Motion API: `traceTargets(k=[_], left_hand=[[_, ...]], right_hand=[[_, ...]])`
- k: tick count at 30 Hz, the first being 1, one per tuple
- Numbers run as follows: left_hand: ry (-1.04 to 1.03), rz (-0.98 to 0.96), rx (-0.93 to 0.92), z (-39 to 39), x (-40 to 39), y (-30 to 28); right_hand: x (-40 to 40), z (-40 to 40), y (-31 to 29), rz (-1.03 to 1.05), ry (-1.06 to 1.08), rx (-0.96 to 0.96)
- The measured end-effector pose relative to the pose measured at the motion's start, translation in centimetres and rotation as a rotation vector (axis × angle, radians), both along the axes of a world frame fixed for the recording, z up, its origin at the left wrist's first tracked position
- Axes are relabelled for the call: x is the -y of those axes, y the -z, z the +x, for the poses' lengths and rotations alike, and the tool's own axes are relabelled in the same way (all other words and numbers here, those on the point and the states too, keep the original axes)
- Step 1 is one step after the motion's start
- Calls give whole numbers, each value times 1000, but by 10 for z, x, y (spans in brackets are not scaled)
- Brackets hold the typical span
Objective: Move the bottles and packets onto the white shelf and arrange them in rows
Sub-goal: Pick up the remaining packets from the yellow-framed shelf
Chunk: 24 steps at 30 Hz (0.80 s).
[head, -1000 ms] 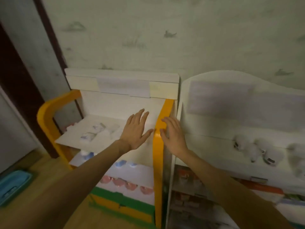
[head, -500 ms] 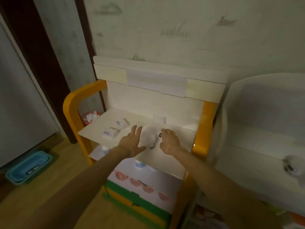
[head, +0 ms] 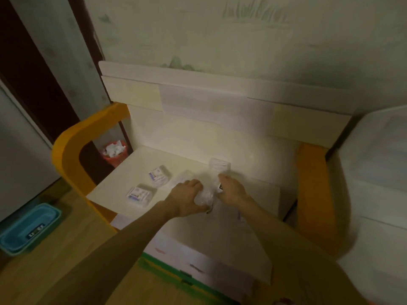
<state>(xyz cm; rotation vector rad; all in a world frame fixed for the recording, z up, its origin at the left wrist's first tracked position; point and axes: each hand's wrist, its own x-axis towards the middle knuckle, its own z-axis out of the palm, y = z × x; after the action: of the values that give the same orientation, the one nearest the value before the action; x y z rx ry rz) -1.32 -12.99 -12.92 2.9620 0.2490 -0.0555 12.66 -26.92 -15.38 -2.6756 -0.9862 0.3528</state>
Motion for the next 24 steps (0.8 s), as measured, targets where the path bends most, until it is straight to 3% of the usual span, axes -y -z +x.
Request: traceTargets(k=[10,18,24], left_hand=[[-46,-57,36,-10,-16,-23],[-83,-243,192,-41,3,-65],[31,-350,338,-69,52,-85]], right_hand=[[-3,-13,-29,170,201,-97],[42,-78,-99,603,314,71],[98,-144,-125,812,385,274]])
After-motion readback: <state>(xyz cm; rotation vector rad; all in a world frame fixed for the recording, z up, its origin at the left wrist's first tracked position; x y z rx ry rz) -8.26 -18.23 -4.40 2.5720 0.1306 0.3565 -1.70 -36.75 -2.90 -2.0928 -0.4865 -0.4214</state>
